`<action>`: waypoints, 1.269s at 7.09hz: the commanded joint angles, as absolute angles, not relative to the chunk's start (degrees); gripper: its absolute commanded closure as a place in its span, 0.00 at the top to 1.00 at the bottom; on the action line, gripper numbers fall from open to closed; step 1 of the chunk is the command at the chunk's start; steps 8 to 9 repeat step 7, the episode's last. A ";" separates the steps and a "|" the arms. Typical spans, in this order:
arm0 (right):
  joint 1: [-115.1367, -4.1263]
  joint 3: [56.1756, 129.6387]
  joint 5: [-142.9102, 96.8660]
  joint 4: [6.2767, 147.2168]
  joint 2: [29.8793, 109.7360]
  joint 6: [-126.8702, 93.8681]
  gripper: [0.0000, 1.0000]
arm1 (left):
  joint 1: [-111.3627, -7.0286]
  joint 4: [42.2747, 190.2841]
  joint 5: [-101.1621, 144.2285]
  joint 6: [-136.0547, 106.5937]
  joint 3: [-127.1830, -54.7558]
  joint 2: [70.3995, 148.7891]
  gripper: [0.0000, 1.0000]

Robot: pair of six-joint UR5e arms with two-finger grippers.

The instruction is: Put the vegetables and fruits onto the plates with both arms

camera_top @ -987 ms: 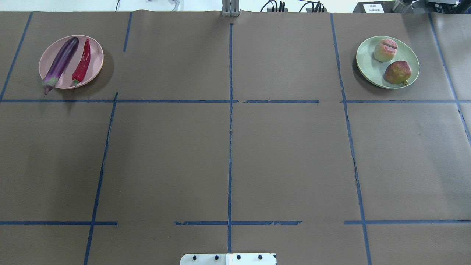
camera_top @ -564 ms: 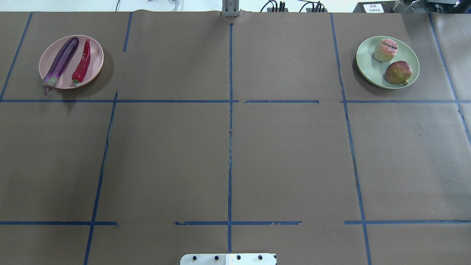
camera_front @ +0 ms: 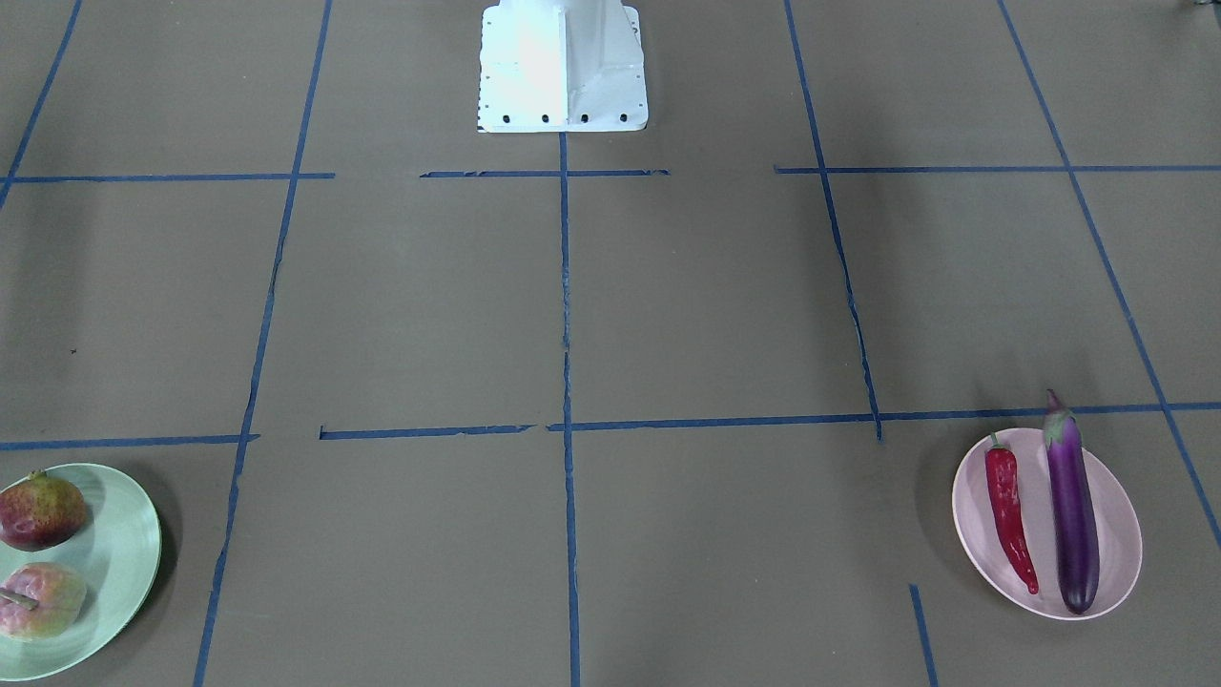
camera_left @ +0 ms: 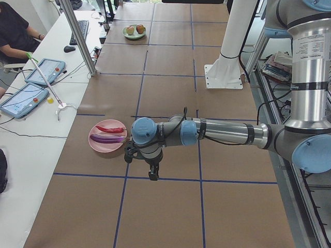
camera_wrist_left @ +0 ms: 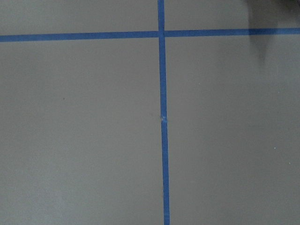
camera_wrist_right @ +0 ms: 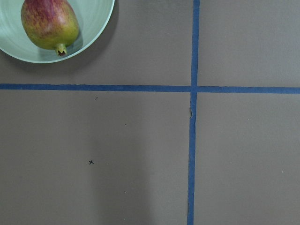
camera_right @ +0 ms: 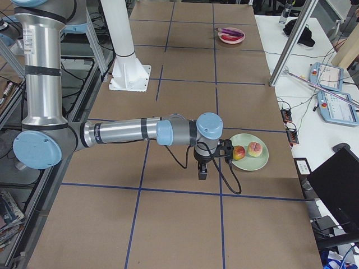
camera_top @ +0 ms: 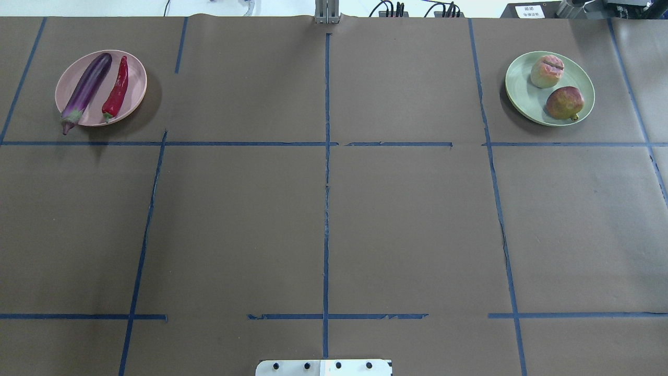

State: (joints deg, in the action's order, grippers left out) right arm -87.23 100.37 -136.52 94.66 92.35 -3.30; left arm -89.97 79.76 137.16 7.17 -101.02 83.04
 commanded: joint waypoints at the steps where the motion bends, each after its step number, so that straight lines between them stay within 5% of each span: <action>1: -87.71 101.33 -136.58 94.66 92.55 -3.69 1.00 | -90.00 84.01 137.46 7.30 -102.73 81.83 1.00; 9: -87.71 103.53 -136.58 94.13 95.97 -3.25 1.00 | -89.48 83.50 136.76 7.21 -106.79 79.54 1.00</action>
